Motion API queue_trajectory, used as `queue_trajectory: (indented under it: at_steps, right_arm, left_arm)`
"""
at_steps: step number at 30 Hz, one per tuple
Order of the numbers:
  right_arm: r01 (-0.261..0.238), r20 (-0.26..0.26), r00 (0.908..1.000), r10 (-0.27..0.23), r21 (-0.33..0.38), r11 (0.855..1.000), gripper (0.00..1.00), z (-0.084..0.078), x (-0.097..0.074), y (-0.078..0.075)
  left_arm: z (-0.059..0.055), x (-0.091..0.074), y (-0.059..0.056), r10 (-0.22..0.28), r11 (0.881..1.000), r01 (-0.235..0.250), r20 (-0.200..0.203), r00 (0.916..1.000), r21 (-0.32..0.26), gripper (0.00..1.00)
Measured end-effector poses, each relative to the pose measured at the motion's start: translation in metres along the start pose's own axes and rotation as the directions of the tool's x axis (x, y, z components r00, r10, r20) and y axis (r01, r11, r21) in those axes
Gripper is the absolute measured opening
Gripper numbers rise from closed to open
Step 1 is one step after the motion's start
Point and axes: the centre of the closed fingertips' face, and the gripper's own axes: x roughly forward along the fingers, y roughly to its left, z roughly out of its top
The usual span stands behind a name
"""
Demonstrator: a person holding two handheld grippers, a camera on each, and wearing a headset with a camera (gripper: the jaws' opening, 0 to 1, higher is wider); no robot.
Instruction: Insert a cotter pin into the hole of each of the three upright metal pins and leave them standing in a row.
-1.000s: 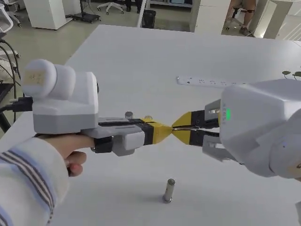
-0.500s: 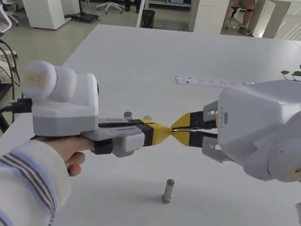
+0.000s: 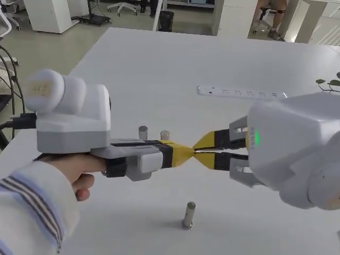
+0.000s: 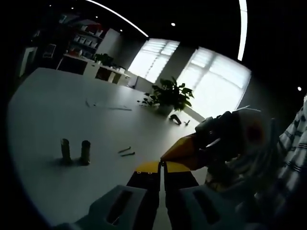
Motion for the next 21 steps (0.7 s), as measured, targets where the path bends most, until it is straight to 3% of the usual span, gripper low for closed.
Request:
queue_trajectory:
  at_steps: [3,12,18,21]
  right_arm:
    - [-0.002,-0.007,1.0,0.002,-0.022,1.0,0.0,0.0,0.0015,0.0024]
    - [-0.005,-0.035,0.9994,0.004,-0.021,1.0,0.01,-0.0056,0.0049,0.0079]
    - [0.009,-0.015,0.9998,-0.009,0.022,1.0,0.06,-0.0042,0.003,0.0069]
    - [0.01,-0.011,0.9999,-0.01,0.04,0.999,0.02,-0.0051,0.0019,0.0058]
  left_arm:
    - [-0.0019,-0.0002,0.0005,0.006,0.999,-0.006,-0.006,1.0,0.044,0.0]
    - [-0.0039,-0.0044,0.0019,0.026,0.999,-0.025,-0.013,0.9996,0.049,0.0]
    - [-0.0049,-0.006,0.0041,0.035,0.998,-0.034,-0.018,0.9992,0.053,0.0]
    - [-0.0052,-0.0058,0.0035,0.032,0.998,-0.031,-0.019,0.9993,0.062,0.0]
